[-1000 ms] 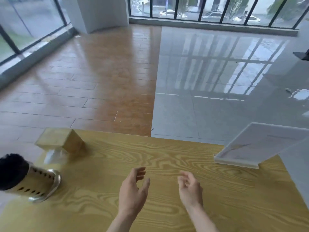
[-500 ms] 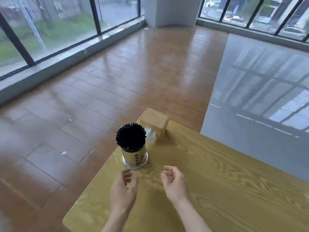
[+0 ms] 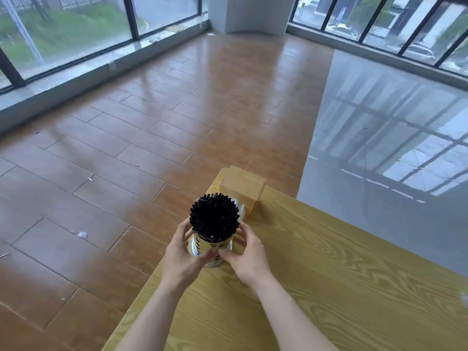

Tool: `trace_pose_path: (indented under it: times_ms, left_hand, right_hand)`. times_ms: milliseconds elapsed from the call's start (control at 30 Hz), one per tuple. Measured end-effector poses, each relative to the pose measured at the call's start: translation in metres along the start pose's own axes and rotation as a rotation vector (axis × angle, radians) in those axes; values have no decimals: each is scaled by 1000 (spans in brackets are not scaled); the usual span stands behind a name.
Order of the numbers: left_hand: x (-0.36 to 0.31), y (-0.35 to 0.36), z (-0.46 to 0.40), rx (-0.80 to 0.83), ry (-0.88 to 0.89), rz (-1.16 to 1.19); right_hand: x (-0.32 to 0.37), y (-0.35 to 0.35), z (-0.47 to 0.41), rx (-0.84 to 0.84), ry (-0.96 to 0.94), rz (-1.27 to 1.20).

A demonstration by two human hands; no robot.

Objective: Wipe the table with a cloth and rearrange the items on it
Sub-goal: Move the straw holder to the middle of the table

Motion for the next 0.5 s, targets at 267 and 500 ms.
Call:
trace_pose_path:
  times_ms: [267,500]
  left_hand:
    - [-5,15,5,48,25,35]
    - [-31,80,14,150,75,-2]
  right_hand:
    - [-7,-16,8,-55,-10,-71]
    - [-37,-82,24,-161,28,-95]
Point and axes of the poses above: each hand's wrist, its own z-axis away from the middle knuckle, its own y-axis out of the palm, x = y × z, the point moved 1 cm from there along -z, towards the middle knuckle, and after that the axes turned 2 degrees about x, right-handed, at the moved point
